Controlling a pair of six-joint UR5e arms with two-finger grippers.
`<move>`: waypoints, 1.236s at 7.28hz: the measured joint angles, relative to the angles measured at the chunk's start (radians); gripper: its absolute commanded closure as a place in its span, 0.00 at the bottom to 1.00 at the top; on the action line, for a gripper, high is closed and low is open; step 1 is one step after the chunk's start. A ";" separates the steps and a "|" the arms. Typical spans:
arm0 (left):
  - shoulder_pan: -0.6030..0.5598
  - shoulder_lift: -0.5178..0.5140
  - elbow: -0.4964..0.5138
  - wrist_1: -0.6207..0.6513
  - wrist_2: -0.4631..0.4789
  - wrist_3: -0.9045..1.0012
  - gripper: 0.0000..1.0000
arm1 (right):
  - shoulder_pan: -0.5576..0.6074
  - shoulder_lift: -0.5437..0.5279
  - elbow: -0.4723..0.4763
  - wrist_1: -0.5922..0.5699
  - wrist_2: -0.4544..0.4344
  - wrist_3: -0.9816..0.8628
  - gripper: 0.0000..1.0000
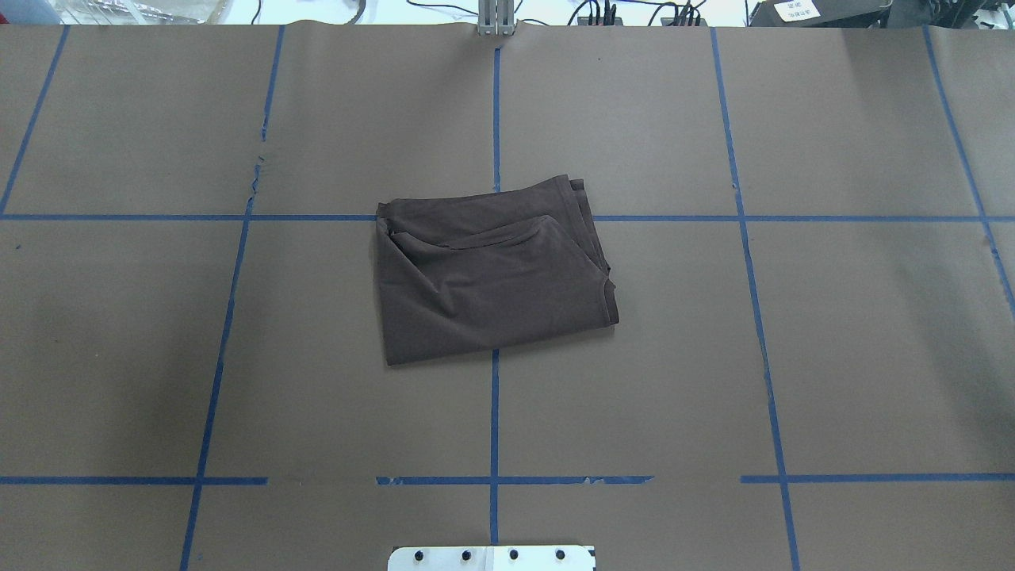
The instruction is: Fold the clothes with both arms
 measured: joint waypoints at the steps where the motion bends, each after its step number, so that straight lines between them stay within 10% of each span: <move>1: -0.004 0.020 -0.014 0.029 -0.025 0.005 0.00 | 0.000 -0.005 -0.017 0.001 0.007 -0.001 0.00; 9: -0.022 0.080 -0.022 0.026 -0.090 0.001 0.00 | 0.041 -0.031 -0.071 0.119 0.077 0.020 0.00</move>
